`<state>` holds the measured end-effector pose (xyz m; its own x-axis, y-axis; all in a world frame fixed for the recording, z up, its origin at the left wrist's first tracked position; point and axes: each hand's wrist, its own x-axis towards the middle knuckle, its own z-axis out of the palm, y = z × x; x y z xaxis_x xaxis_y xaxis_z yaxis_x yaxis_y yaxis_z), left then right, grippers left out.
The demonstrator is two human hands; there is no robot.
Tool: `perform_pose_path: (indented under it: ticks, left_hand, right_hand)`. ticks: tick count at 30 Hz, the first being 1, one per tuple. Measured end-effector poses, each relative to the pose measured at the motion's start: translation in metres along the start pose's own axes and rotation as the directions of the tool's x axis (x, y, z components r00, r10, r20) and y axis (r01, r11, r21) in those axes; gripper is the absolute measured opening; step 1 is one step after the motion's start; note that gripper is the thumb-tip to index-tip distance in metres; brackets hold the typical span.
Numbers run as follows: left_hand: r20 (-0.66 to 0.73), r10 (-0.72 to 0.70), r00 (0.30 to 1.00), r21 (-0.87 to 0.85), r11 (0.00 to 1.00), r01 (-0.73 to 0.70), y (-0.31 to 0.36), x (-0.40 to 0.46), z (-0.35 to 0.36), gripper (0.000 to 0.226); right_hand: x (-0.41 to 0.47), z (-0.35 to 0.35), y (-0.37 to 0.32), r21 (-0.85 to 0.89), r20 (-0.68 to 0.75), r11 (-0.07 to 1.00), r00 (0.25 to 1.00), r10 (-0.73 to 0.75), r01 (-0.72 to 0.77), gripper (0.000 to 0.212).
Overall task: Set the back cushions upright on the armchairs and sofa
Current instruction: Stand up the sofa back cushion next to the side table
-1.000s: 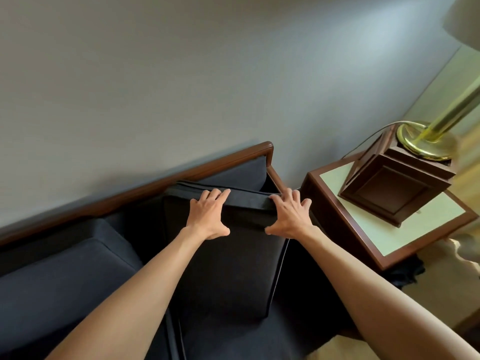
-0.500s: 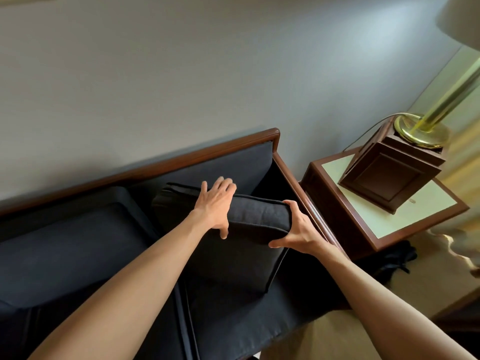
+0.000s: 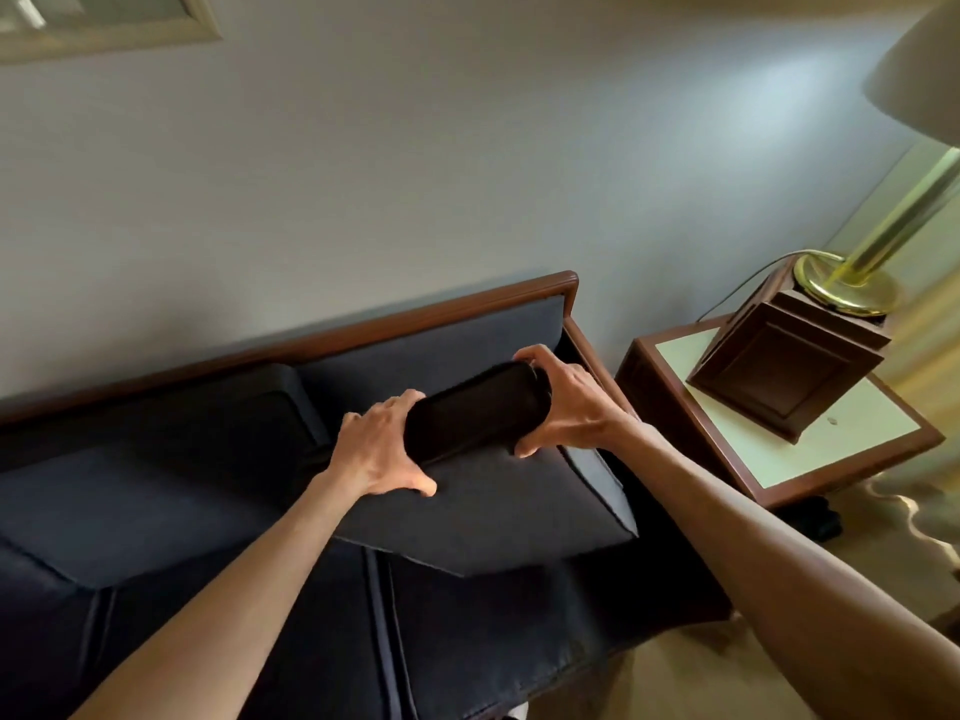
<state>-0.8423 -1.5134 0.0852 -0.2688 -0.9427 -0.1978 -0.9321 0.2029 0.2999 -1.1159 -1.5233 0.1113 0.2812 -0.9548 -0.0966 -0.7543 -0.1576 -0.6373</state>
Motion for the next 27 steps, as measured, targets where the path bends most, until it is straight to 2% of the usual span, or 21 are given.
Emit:
perform_pose_path:
  ticks: [3,6,9,13,17,20,23,27]
  left_hand:
    - [0.031,-0.059,0.998,-0.087,0.994,0.062,-0.009,-0.018,0.021,0.110]
    - [0.018,-0.063,0.998,-0.134,0.989,0.065,-0.011,-0.023,0.029,0.121]
    - [-0.006,0.037,0.999,-0.211,0.977,-0.038,0.003,-0.015,0.018,0.122]
    - [-0.102,0.136,0.985,-0.287,0.945,-0.160,0.040,-0.004,0.013,0.128]
    - [-0.188,0.126,0.974,-0.278,0.944,-0.176,0.049,-0.006,0.015,0.118]
    - [-0.238,0.114,0.965,-0.350,0.916,-0.195,0.035,-0.017,0.003,0.111]
    - [-0.242,0.082,0.967,-0.463,0.866,-0.190,0.009,-0.032,-0.003,0.107]
    - [-0.126,0.004,0.992,-0.572,0.817,-0.076,-0.026,-0.054,0.016,0.102]
  right_hand:
    - [0.000,0.023,-0.005,0.057,0.046,0.998,0.999,0.019,-0.021,0.103]
    - [-0.005,0.040,0.001,0.129,0.079,0.989,0.995,0.065,-0.075,0.112]
    - [-0.012,0.044,0.015,0.116,0.131,0.984,0.984,0.123,-0.139,0.125]
    - [-0.030,0.055,0.045,-0.025,0.150,0.979,0.968,0.202,-0.200,0.133]
    - [-0.037,0.056,0.054,-0.244,0.015,0.962,0.991,0.131,-0.123,0.117]
    - [-0.025,0.044,0.039,-0.346,0.035,0.938,0.999,0.040,-0.026,0.099]
    - [-0.014,0.046,0.017,-0.396,0.070,0.916,0.997,-0.042,0.067,0.091]
    - [-0.003,0.080,-0.004,-0.454,0.144,0.880,0.986,-0.085,0.142,0.088]
